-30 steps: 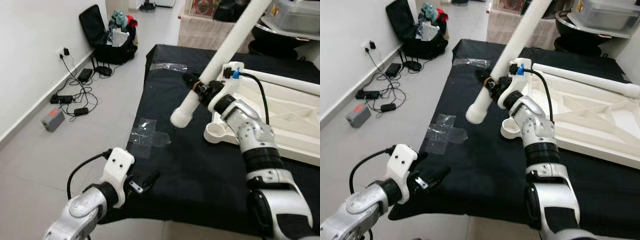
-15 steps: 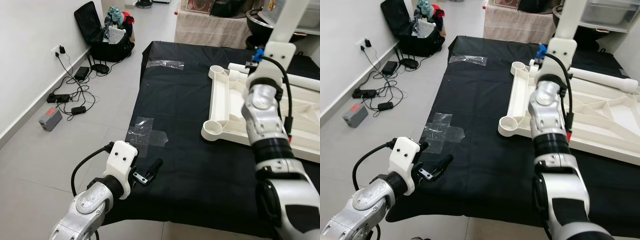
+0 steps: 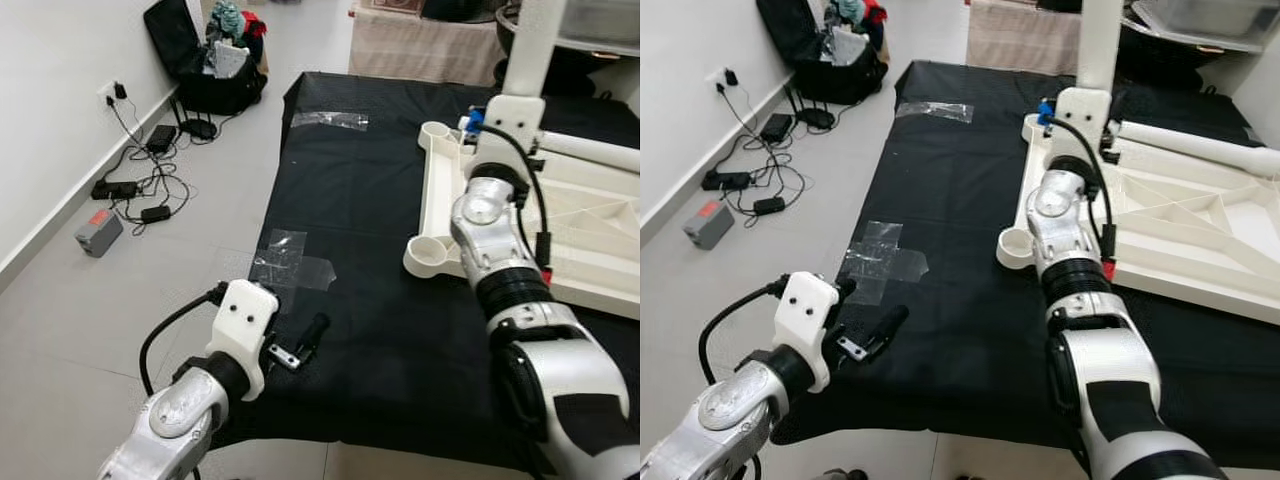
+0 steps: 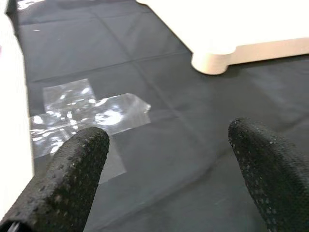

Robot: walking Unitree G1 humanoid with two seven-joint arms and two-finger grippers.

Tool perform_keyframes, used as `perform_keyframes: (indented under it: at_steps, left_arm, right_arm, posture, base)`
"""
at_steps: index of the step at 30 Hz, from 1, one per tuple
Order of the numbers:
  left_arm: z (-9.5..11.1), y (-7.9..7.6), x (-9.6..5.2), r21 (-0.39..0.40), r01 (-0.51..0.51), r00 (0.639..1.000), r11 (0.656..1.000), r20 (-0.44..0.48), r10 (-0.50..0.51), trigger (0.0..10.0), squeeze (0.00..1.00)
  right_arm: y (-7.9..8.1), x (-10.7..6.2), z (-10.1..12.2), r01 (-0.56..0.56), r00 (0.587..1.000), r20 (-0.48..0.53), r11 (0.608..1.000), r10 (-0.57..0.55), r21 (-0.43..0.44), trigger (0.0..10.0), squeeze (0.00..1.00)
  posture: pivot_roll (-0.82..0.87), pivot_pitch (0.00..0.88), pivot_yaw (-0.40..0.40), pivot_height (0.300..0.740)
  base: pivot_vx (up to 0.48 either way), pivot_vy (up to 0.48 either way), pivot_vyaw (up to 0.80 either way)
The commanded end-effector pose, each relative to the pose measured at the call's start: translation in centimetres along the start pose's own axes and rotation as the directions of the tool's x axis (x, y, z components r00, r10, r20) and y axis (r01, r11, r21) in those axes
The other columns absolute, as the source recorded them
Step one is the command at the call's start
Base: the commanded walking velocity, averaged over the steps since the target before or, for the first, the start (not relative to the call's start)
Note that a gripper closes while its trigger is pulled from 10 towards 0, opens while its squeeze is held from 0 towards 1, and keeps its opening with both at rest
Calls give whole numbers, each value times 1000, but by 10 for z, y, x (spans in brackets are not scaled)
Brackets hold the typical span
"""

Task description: Building children table

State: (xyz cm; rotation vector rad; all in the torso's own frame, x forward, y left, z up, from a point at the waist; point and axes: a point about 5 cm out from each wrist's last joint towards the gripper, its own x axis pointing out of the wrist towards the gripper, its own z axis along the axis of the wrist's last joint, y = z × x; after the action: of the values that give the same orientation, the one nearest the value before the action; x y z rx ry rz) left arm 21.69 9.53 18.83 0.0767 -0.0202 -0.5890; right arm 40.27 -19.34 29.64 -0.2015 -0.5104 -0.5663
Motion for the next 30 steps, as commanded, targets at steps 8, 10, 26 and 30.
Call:
perform_keyframes:
  at_steps: [8, 10, 26, 30]
  left_arm:
    - [13, -2, -2, -4, -27, 999, 1000, 22, 27, 10000, 0]
    - [15, -2, -3, 2, -32, 999, 1000, 27, 31, 10000, 0]
    - [19, -8, -22, -17, -44, 999, 999, -14, 44, 10000, 0]
    - [19, -8, -26, -23, -41, 999, 999, -30, 40, 10000, 0]
  right_arm:
    - [16, 16, 42, -1, 996, 90, 996, -7, 89, 0, 0]
    - [17, 18, 47, -2, 995, 100, 996, -7, 86, 0, 0]
    - [-6, 34, 58, 96, 974, 213, 994, -82, -59, 0, 0]
    - [-9, 32, 46, 85, 980, 190, 991, -65, -100, 0, 0]
  posture:
    - [144, 312, -66, 740]
    - [143, 325, -67, 740]
    - [163, 373, -47, 740]
    - [167, 406, -36, 740]
  base:
    - [0, 0, 0]
    - [0, 0, 0]
    - [0, 0, 0]
    - [0, 0, 0]
